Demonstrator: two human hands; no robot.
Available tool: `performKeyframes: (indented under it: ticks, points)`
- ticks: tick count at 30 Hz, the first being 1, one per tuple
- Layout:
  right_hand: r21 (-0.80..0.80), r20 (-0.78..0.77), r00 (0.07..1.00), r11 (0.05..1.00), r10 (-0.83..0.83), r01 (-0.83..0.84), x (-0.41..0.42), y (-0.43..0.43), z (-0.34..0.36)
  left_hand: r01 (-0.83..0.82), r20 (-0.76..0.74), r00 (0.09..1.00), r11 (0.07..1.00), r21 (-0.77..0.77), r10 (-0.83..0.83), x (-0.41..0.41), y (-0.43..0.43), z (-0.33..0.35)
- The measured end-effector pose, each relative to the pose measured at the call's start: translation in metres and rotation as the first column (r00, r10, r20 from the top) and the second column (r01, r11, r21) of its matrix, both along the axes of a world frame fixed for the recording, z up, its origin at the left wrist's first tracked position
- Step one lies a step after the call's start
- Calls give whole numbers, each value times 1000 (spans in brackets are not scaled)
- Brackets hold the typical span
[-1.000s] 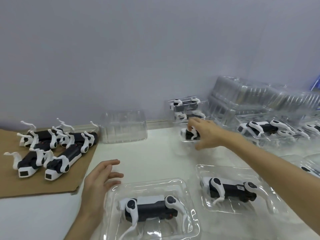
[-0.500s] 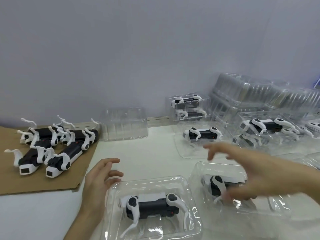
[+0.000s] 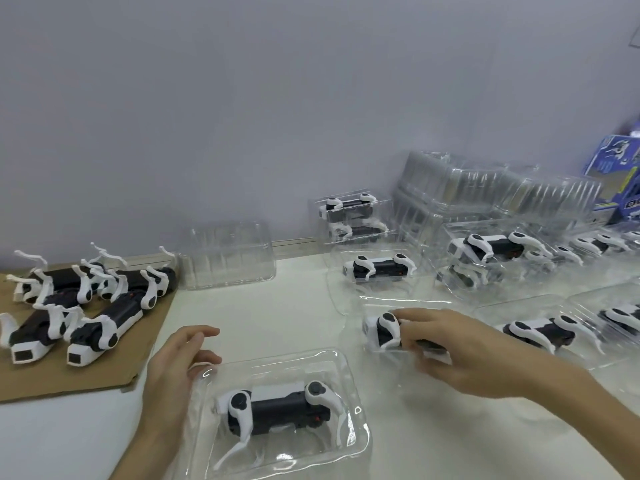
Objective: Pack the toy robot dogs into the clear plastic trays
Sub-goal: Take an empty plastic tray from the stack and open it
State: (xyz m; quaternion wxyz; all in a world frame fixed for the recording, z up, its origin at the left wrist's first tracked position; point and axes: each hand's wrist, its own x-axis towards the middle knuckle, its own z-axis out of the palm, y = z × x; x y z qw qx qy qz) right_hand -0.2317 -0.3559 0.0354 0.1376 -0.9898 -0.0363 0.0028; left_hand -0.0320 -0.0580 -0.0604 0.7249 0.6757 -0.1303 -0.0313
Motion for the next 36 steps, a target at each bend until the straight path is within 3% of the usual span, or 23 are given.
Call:
performKeyframes:
  ticks: [5,9,11,15,22,25,27,30,33,36]
  points:
    - [-65,218,976,998,-3,17,13,-7,18,-4,-32,999,1000,-16,4,3,-2,0]
    - [-137,457,889,990,25,42,54,-24,47,-17,-19,1000,1000,-14,17,3,-2,0]
    - [-158,432,901,980,-39,118,80,-39,51,-29,-14,1000,999,-23,28,3,-2,0]
    - [-310,158,959,910,-235,274,119,-61,23,-57,-53,997,996,-72,53,6,-2,-2]
    - [-198,294,890,888,-349,414,111,-29,11,-55,-70,996,995,-86,49,8,-3,-1]
    - [179,353,901,963,-253,200,79,30,24,-56,-76,996,993,-102,48,7,-3,0]
    - [322,249,968,944,-10,-74,54,79,24,-62,-77,996,992,-108,54,6,-4,1]
    - [149,74,960,949,270,-278,31,137,-14,-61,-76,996,992,-112,52,5,-4,0]
    - [-234,103,970,953,221,-193,24,148,-42,-49,-68,997,991,-122,41,3,-3,-1]
    - [-159,88,970,964,228,-213,24,120,-38,-53,-86,995,987,-150,40,4,-1,-5]
